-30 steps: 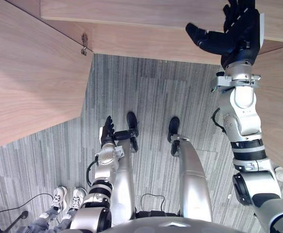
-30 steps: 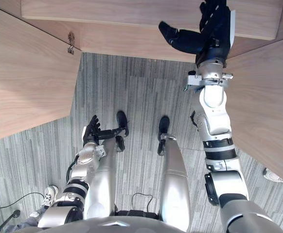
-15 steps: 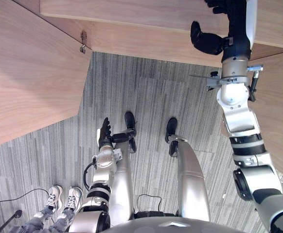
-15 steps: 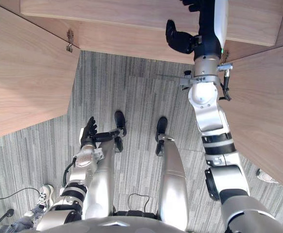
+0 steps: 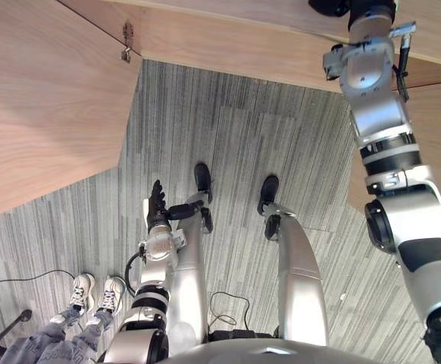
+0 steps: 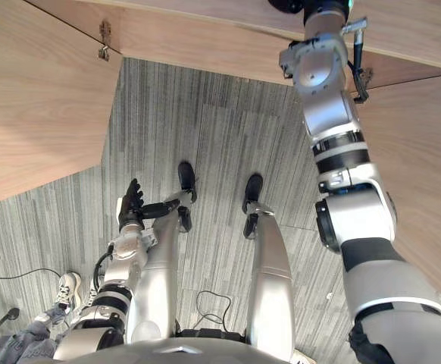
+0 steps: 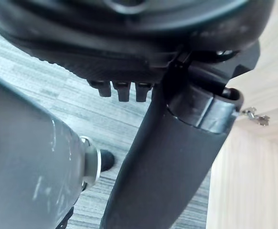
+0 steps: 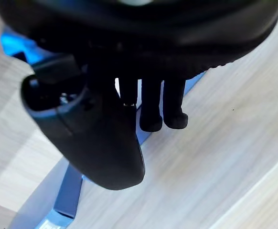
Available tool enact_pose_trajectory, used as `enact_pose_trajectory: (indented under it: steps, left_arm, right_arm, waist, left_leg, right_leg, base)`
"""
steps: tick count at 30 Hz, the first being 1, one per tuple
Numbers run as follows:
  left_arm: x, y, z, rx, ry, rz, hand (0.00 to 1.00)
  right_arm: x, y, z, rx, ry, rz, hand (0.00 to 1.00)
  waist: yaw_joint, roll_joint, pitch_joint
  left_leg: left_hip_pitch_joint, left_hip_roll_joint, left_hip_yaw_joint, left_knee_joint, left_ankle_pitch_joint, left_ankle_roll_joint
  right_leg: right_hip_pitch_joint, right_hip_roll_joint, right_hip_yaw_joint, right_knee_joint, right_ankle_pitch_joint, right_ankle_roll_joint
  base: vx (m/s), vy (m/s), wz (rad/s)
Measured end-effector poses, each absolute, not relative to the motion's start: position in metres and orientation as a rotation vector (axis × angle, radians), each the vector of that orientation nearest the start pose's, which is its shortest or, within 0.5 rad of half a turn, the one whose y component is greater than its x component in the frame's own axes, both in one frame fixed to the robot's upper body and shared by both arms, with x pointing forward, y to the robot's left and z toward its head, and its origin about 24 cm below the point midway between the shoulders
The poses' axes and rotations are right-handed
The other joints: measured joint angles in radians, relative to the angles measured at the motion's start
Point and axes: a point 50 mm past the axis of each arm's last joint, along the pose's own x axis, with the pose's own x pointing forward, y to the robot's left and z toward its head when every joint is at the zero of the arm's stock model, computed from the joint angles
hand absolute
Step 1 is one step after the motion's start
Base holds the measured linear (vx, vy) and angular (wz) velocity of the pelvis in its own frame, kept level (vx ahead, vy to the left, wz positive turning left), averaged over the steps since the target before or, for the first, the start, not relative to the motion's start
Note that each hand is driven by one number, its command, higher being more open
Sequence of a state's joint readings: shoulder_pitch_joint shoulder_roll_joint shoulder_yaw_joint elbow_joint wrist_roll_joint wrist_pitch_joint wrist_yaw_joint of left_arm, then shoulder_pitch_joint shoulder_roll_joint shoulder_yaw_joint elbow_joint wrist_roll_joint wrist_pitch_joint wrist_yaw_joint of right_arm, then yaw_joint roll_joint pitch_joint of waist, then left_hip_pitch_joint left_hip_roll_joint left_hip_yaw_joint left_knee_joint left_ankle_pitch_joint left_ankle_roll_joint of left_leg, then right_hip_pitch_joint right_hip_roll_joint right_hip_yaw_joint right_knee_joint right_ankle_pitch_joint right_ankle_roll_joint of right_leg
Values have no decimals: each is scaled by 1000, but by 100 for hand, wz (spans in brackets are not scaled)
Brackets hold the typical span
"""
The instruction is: Walk over to the cabinet, pick up the folder, carry it to the office cabinet, place the folder inside the office cabinet, then close the office cabinet door
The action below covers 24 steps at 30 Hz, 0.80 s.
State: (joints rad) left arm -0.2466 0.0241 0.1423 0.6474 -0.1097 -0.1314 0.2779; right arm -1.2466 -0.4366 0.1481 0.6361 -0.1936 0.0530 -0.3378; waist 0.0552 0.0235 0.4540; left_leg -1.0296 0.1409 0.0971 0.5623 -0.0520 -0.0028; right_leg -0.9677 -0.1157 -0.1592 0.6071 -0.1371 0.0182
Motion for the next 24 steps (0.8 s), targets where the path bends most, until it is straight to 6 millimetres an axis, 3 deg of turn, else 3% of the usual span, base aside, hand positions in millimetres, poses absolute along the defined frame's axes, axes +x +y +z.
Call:
enact_pose_trajectory:
  steps: [14, 24]
  left_arm:
    - [281, 182, -24, -99, 252, 399, 100]
    - [281, 181, -24, -117, 253, 403, 100]
  right_arm:
    - [398, -166, 354, -600, -623, -395, 0]
    - [393, -167, 355, -471, -635, -365, 0]
  waist:
    - [-6, 0, 0]
    - [-7, 1, 0]
  left_leg:
    - [-35, -18, -23, -20, 28, -1]
    - [-31, -12, -20, 2, 31, 1]
  right_leg:
    - [-28, -19, -35, 2, 1, -2]
    - [-13, -16, -35, 3, 8, -3]
  base:
    - [-6, -13, 6]
    - [-11, -17, -1]
